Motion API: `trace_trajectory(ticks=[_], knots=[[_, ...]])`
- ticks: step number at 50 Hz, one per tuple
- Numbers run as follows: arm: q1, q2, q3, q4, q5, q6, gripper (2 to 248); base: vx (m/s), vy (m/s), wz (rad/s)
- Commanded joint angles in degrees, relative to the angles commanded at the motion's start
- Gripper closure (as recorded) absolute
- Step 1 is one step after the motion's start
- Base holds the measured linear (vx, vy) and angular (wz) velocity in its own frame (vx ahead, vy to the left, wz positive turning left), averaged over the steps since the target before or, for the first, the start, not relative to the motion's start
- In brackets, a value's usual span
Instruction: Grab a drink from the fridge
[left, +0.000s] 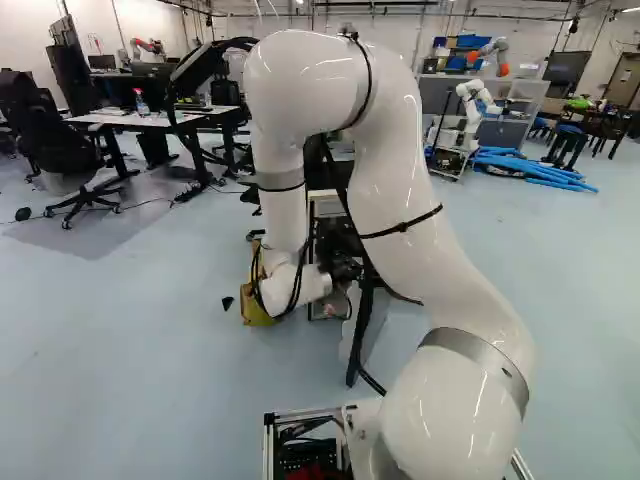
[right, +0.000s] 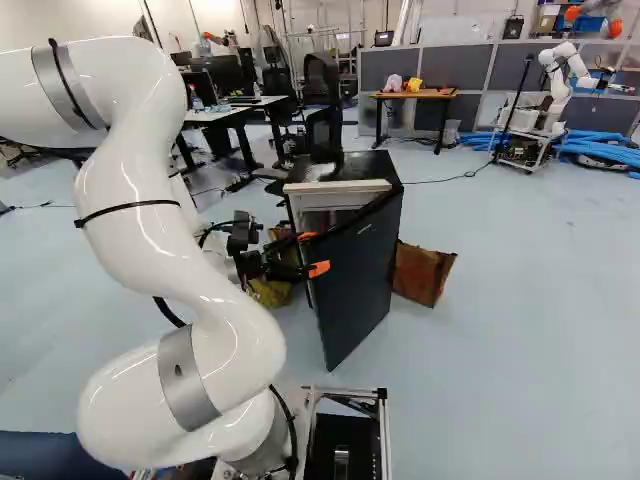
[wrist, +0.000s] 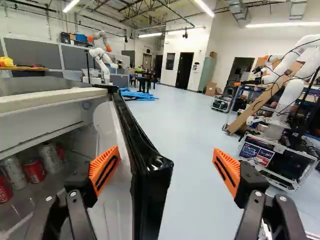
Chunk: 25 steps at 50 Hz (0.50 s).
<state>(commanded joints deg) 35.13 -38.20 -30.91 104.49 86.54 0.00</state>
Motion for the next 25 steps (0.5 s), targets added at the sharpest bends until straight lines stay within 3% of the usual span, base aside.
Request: trace_trajectory(ticks=[25], knots=[[-3.36,-0.03,0.82,6.32,0.00,0.00,3,0.000,0.000,0.000]])
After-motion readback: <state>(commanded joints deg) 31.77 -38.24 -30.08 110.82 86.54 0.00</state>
